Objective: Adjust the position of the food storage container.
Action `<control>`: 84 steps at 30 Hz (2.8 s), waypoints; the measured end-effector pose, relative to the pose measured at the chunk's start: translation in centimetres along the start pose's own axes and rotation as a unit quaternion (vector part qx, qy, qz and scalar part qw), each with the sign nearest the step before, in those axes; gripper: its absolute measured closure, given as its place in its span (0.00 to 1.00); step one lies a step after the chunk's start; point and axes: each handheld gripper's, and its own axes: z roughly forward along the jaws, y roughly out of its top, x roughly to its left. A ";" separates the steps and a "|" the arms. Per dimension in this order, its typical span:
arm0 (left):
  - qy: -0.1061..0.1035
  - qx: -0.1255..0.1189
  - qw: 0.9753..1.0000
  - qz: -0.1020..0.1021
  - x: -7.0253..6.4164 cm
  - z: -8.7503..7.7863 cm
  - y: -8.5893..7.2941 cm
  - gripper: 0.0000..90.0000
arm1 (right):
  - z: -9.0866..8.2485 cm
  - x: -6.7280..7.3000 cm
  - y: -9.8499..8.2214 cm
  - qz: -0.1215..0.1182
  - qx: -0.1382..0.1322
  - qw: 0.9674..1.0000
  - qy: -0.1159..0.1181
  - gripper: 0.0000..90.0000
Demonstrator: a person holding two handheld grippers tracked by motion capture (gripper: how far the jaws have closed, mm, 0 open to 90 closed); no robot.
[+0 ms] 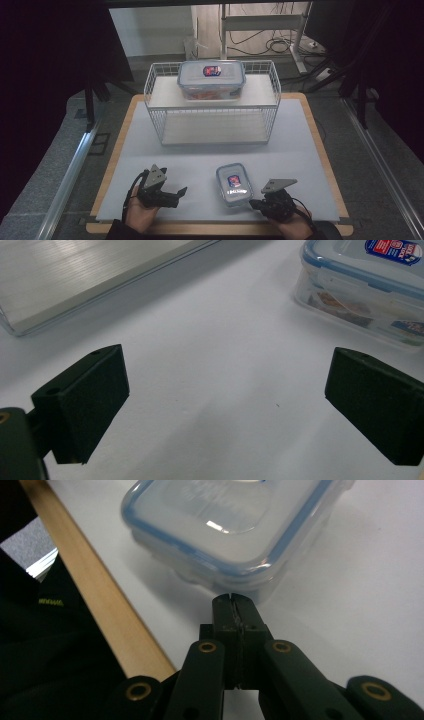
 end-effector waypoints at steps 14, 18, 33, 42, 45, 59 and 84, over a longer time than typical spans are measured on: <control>-0.012 0.006 1.000 -0.022 1.4 2.0 1.8 0.35 | 1.0 -2.3 1.5 0.018 -0.006 0.999 -0.027 1.00; -0.048 0.010 0.999 -0.014 2.1 4.6 3.8 0.59 | 0.8 -1.5 1.3 0.010 -0.005 1.000 -0.027 1.00; -0.134 0.047 0.990 0.000 0.5 11.5 6.5 0.88 | 1.5 -0.2 1.4 -0.009 0.005 1.000 0.002 1.00; -0.133 0.047 0.990 -0.024 -0.2 10.4 6.2 0.93 | 1.4 -1.4 1.7 0.004 0.009 1.000 -0.028 1.00; -0.132 0.049 0.989 -0.038 -0.5 10.0 5.7 0.94 | 1.4 -2.0 1.7 0.010 0.010 0.999 -0.035 1.00; -0.116 0.075 0.989 -0.060 -1.5 6.4 3.3 0.90 | 3.2 -4.5 3.9 0.025 0.007 0.998 -0.057 1.00; -0.018 0.048 0.999 -0.019 -1.3 1.1 1.2 0.45 | 1.7 -5.0 5.0 -0.020 -0.031 0.997 -0.064 0.78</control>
